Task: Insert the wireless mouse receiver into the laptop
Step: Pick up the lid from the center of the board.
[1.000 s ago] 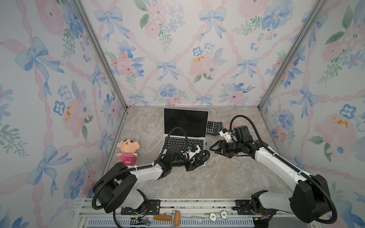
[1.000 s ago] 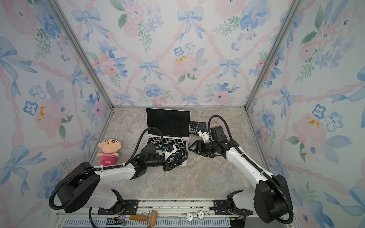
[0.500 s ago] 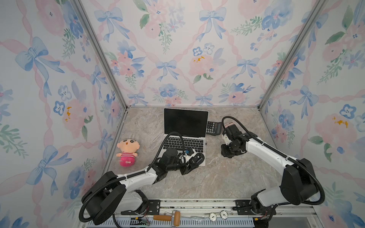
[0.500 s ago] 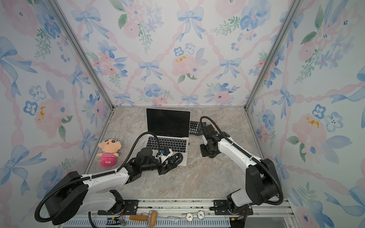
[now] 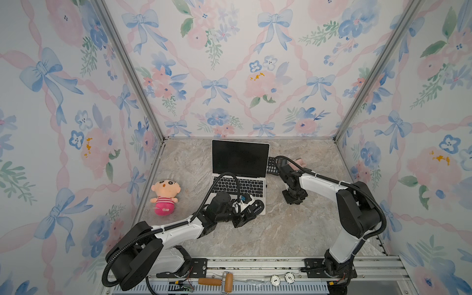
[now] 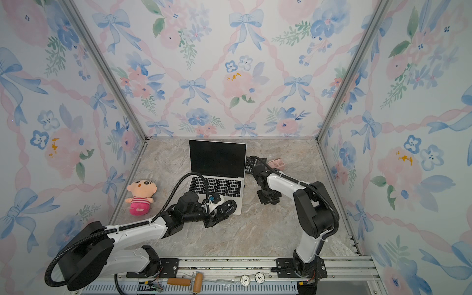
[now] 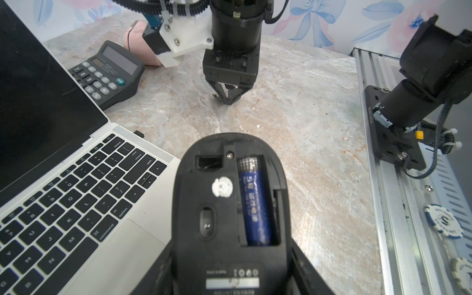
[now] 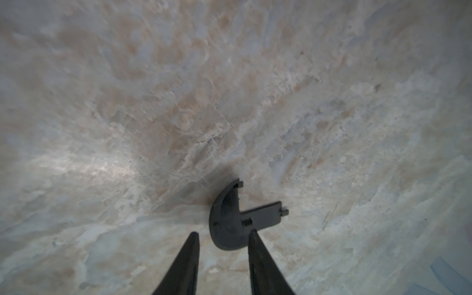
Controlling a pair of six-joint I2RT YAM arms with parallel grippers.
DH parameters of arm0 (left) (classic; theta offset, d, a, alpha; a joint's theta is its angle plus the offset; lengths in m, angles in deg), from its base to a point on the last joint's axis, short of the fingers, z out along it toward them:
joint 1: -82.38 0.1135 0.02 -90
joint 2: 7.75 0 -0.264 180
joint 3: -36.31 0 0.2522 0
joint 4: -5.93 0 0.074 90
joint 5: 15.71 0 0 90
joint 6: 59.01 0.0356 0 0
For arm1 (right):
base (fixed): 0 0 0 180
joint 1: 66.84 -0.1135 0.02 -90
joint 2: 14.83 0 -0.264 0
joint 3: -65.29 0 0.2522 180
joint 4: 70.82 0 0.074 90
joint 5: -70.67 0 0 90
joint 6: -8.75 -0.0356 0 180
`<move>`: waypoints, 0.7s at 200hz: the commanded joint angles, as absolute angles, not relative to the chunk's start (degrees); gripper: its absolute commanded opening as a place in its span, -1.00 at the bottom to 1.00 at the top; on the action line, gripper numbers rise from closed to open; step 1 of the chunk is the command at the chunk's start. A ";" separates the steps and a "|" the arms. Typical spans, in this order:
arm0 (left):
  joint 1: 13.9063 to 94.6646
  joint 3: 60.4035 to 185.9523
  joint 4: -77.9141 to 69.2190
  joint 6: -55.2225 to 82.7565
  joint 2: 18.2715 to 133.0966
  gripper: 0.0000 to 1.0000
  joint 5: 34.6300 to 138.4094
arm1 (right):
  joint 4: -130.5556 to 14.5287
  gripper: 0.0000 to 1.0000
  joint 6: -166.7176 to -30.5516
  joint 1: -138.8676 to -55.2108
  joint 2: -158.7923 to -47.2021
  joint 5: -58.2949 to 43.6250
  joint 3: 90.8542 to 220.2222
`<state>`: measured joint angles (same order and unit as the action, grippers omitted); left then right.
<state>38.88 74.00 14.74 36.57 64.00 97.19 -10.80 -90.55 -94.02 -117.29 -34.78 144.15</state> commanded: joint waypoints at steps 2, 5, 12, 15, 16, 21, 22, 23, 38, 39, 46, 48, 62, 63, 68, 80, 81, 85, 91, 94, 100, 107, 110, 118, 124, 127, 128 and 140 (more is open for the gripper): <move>38.61 74.25 15.73 37.85 64.72 -0.36 96.97 | -11.18 -0.31 -89.77 -94.61 -119.31 -37.00 146.15; 38.61 74.24 15.71 38.00 64.88 -0.36 96.89 | -11.18 -0.32 -89.72 -94.61 -119.60 -37.19 146.23; 38.61 74.38 15.72 38.04 64.97 -0.36 96.86 | -11.10 -0.35 -89.72 -94.61 -120.21 -37.54 146.51; 38.61 74.41 15.73 38.09 64.94 -0.36 96.80 | -11.10 -0.37 -89.85 -94.63 -120.54 -37.63 146.61; 38.61 74.46 15.73 38.14 64.94 -0.36 96.79 | -11.10 -0.37 -89.85 -94.63 -120.54 -37.63 146.61; 38.61 74.42 15.68 38.11 64.94 -0.36 96.81 | -11.05 -0.43 -89.82 -94.53 -120.96 -37.79 146.68; 38.61 74.42 15.66 38.15 64.98 -0.36 96.80 | -11.03 -0.45 -89.80 -94.53 -121.07 -37.79 146.70; 38.61 74.42 15.65 38.13 65.01 -0.36 96.75 | -11.02 -0.46 -89.79 -94.52 -121.12 -37.83 146.71; 38.61 74.45 15.72 38.33 64.96 -0.36 96.62 | -10.77 -0.60 -90.27 -94.22 -122.19 -37.97 146.77; 38.61 74.43 15.68 38.35 65.00 -0.36 96.61 | -10.76 -0.60 -90.29 -94.20 -122.25 -37.97 146.75; 38.61 74.37 15.71 38.58 64.85 -0.36 96.57 | -10.66 -0.64 -90.55 -94.01 -122.56 -37.97 146.68; 38.61 74.41 15.68 38.58 64.79 -0.36 96.54 | -10.66 -0.64 -90.65 -93.96 -122.65 -37.92 146.58; 38.61 74.24 15.51 38.72 64.53 -0.36 96.36 | -10.51 -0.73 -90.79 -93.60 -123.09 -37.39 146.32; 38.61 74.29 15.44 38.77 64.52 -0.36 96.36 | -10.50 -0.73 -90.81 -93.58 -123.10 -37.37 146.30; 38.61 74.24 15.46 38.85 64.44 -0.36 96.42 | -10.46 -0.78 -90.75 -93.47 -123.18 -37.10 146.20; 38.61 74.22 15.20 39.05 64.28 -0.36 96.37 | -9.60 -0.89 -90.55 -93.29 -122.97 -36.55 146.52; 38.61 74.23 15.11 39.06 64.26 -0.36 96.36 | -9.55 -0.90 -90.51 -93.29 -122.91 -36.51 146.54; 38.61 74.22 15.04 39.18 64.23 -0.36 96.35 | -9.25 -0.93 -90.44 -93.29 -122.55 -36.31 146.67; 38.61 74.16 14.98 39.34 64.24 -0.36 96.34 | -8.67 -0.97 -90.25 -93.29 -121.87 -35.62 146.93; 38.61 74.18 14.94 39.34 64.23 -0.36 96.31 | -8.25 -0.99 -90.21 -93.30 -121.35 -35.21 147.07; 38.61 74.09 14.95 39.49 64.24 -0.36 96.33 | -7.38 -1.00 -90.08 -93.34 -120.24 -34.28 147.56; 38.61 74.19 14.95 39.72 64.37 -0.36 96.35 | -6.17 -1.00 -89.84 -93.36 -118.67 -32.43 148.20; 38.57 74.23 14.99 39.84 64.45 -0.36 96.31 | -5.65 -1.00 -89.75 -93.30 -117.99 -31.59 148.51; 38.62 74.44 14.97 40.09 64.67 -0.36 96.26 | -4.46 -1.00 -89.54 -93.34 -115.75 -29.01 149.27; 38.54 74.58 14.97 40.39 64.83 -0.36 96.40 | -3.70 -1.00 -89.21 -93.29 -114.34 -26.86 149.71; 38.53 74.75 14.98 40.52 64.98 -0.37 96.35 | -3.22 -1.00 -88.95 -93.31 -113.19 -25.09 150.07; 38.53 74.76 15.00 40.55 65.00 -0.37 96.35 | -3.12 -1.00 -88.92 -93.30 -112.88 -24.63 150.15; 38.53 75.60 15.07 40.88 65.78 -0.38 96.26 | -1.78 -1.00 -88.43 -93.29 -109.97 -19.33 151.01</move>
